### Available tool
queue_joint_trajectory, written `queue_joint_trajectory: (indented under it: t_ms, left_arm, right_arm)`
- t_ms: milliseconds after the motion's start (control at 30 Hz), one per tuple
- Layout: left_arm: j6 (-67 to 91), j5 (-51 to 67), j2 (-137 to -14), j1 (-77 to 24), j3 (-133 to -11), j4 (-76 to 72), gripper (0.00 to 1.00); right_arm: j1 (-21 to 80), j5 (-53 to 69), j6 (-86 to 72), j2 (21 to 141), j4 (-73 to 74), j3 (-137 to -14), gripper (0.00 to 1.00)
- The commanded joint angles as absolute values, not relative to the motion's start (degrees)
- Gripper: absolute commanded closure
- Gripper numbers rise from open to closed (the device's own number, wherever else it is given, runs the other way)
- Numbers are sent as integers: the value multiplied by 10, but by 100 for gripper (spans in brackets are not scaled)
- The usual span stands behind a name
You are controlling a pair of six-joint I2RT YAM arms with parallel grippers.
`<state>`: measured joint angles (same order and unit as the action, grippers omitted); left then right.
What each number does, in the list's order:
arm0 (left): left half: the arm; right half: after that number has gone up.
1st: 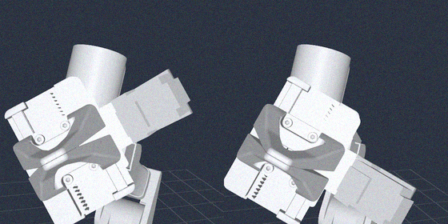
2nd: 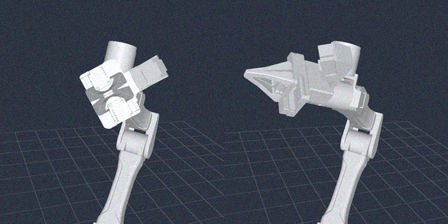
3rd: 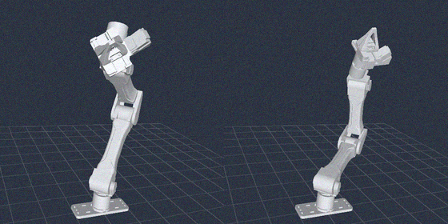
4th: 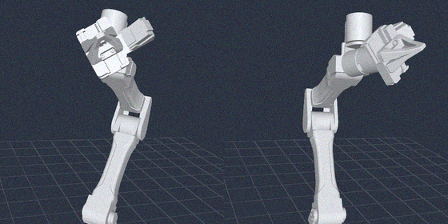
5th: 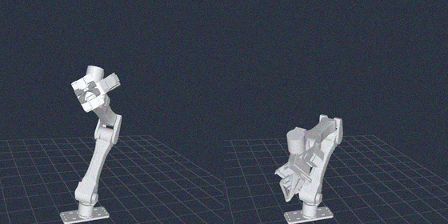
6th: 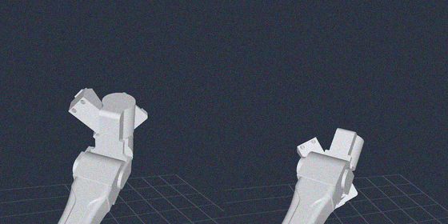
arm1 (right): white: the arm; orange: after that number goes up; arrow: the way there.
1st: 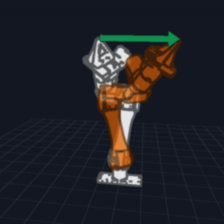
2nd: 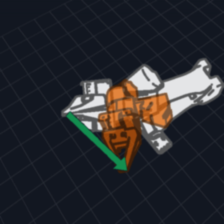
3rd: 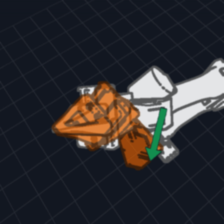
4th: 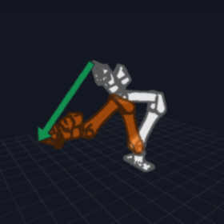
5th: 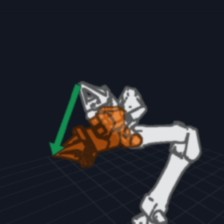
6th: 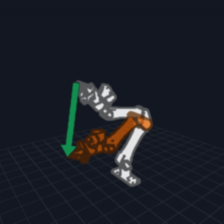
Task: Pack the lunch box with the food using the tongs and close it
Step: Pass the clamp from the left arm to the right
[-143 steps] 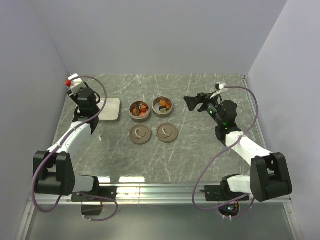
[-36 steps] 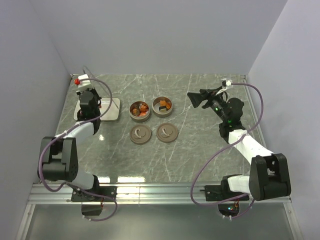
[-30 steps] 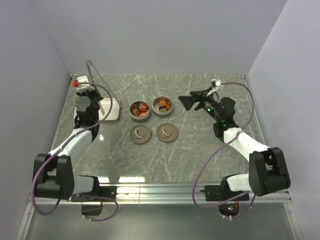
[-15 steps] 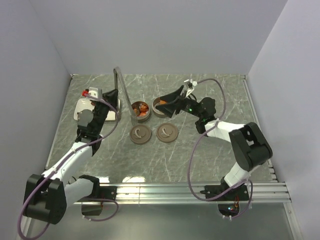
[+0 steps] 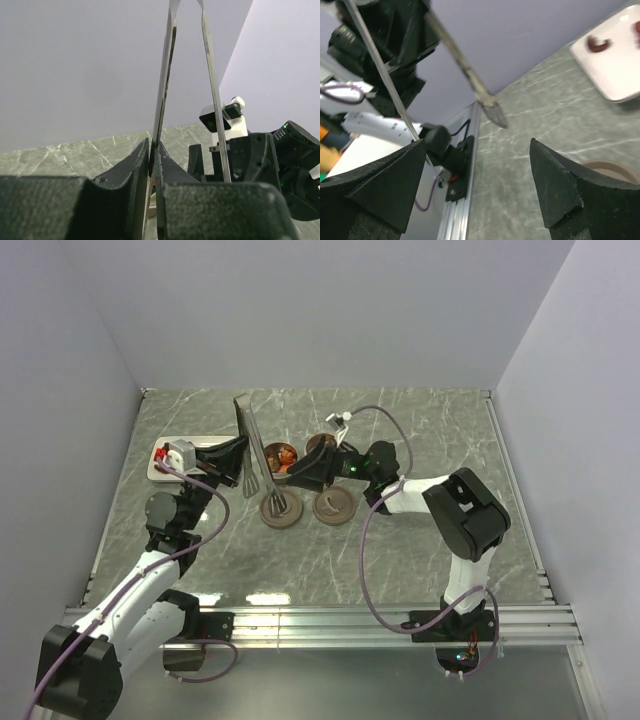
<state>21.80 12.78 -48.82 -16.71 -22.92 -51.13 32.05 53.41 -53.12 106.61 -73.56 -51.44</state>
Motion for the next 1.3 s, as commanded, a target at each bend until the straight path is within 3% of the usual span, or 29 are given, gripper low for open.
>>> queue_joint_trajectory:
  t_ms: [0, 333, 467, 600, 633, 733, 867, 1000, 1267]
  left_arm:
    - [239, 146, -478, -171, -224, -568, 85]
    - [234, 120, -462, -178, -213, -570, 85]
    - [240, 121, -458, -180, -207, -577, 85]
    - [243, 117, -457, -182, -202, -584, 85]
    - [243, 120, -458, -182, -203, -584, 85]
    - [246, 120, -463, -183, -207, -578, 85]
    - [249, 135, -462, -184, -219, -544, 82]
    - [222, 148, -446, -184, -236, -476, 66]
    - [186, 138, -385, -184, -222, -423, 52]
  right_arm:
    - [345, 562, -529, 1036, -1009, -527, 10]
    - [386, 593, -518, 1021, -1009, -515, 18]
    - [392, 602, -524, 1031, -1009, -525, 40]
    - [397, 619, -533, 1042, -1009, -540, 55]
    - [398, 621, -533, 1043, -1009, -541, 66]
    - [399, 626, -534, 1046, -1009, -544, 86]
    - [399, 628, -534, 1051, -1009, -547, 98]
    - [395, 627, -530, 1046, -1009, -541, 100]
    - [385, 623, -505, 1003, -1009, -499, 100]
